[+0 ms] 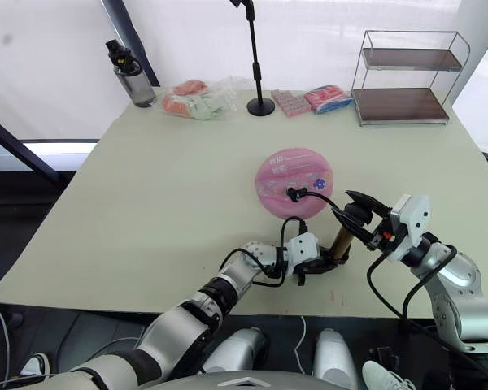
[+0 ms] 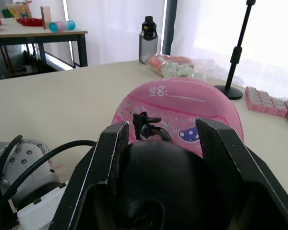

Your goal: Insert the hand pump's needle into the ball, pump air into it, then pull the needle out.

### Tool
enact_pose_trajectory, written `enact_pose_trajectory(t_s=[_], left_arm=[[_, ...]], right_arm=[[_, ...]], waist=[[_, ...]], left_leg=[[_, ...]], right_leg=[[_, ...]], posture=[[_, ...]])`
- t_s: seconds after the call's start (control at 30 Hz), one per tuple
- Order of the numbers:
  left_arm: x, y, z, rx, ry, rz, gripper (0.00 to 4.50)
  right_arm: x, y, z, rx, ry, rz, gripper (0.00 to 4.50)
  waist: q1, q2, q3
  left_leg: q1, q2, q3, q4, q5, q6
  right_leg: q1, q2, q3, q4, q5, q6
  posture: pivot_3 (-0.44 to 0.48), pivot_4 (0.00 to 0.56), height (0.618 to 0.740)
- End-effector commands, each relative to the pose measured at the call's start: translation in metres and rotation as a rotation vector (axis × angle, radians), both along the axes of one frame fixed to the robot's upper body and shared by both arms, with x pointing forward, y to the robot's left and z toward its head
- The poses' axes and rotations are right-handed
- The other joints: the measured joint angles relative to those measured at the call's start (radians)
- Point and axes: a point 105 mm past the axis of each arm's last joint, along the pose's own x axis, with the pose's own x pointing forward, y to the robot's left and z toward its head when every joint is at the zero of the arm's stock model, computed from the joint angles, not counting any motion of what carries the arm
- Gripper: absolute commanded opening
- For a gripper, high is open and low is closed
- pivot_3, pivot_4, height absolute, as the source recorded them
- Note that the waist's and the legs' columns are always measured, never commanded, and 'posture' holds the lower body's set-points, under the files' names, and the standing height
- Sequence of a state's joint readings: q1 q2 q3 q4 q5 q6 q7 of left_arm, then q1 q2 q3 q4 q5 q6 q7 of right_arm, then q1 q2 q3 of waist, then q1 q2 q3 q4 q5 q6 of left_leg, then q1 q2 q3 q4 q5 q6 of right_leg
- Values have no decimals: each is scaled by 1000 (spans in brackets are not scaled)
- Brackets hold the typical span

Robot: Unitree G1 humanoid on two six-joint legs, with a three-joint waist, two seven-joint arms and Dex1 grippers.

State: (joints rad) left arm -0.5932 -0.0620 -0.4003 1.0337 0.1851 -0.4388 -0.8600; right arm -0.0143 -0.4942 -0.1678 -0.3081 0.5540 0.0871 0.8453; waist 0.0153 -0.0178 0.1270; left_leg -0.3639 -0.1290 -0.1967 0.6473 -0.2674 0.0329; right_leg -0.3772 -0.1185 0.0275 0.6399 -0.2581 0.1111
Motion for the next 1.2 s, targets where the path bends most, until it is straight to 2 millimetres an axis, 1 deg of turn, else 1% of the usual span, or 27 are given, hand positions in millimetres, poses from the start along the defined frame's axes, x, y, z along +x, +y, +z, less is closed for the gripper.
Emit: enact_pose_trajectory(t_s=[0.03,0.2,0.47,0.57,0.67,0.77,0.83,0.87,0.93,1.0,1.1,1.2], left_arm=[[-23,25,-48,175,133,-14,1089],[-23,26,-48,176,135,-10,1089],[-23,25,-48,180,130,-19,1089],[-23,25,-48,181,129,-21,1089],[-23,25,-48,181,131,-21,1089],[-23,25,-48,181,131,-20,1089],[-23,25,-48,181,132,-20,1089],[-23,25,-48,181,132,-20,1089],[-23,25,-48,181,132,-19,1089],[-23,25,-48,181,132,-18,1089],[-23,26,-49,182,130,-16,1089],[-23,27,-49,183,131,-13,1089]], right_arm=[[-4,-1,48,53,-174,29,1914],[-5,-11,86,50,-254,28,1914],[-11,-22,137,48,-392,15,1914],[-14,-22,152,84,-441,23,1914],[-17,-22,162,121,-471,29,1914],[-17,-21,162,130,-471,27,1914],[-15,-19,155,113,-446,31,1914],[-14,-18,153,109,-440,32,1914],[-13,-17,145,96,-415,38,1914],[-10,-16,127,66,-366,34,1914],[-10,-16,101,36,-301,35,1914],[-10,-15,83,29,-265,30,1914]], waist=[[0,1,2],[0,3,5],[1,1,8],[1,0,10],[1,3,14],[1,3,14],[1,3,14],[1,3,14],[1,3,14],[1,3,14],[1,2,12],[0,2,10]], left_leg=[[0,0,0,0,0,0],[0,0,1,0,0,0],[-1,0,1,1,0,0],[-2,0,1,1,0,0],[-6,-1,1,2,0,0],[-12,-1,0,3,0,0],[-18,-2,0,5,1,-1],[-18,-2,0,5,3,-5],[-18,-2,0,5,3,-4],[-18,-2,0,5,1,-1],[-17,-2,-1,5,1,-1],[-16,-2,0,5,1,-1]], right_leg=[[0,0,0,0,0,0],[0,-1,0,0,0,0],[-1,-1,0,0,0,0],[-1,-1,0,0,0,0],[-4,-2,0,0,2,-3],[-10,-2,0,1,3,-4],[-15,-3,0,2,4,-5],[-16,-3,0,2,4,-5],[-16,-3,0,2,4,-5],[-16,-3,0,2,4,-5],[-15,-2,-1,2,3,-5],[-14,-2,0,2,3,-5]], posture=[[0,150,736],[0,150,736],[0,150,736],[0,150,736],[0,150,736],[0,150,736],[0,150,736],[0,150,736],[0,150,736],[0,150,736],[0,150,736],[0,150,736]])
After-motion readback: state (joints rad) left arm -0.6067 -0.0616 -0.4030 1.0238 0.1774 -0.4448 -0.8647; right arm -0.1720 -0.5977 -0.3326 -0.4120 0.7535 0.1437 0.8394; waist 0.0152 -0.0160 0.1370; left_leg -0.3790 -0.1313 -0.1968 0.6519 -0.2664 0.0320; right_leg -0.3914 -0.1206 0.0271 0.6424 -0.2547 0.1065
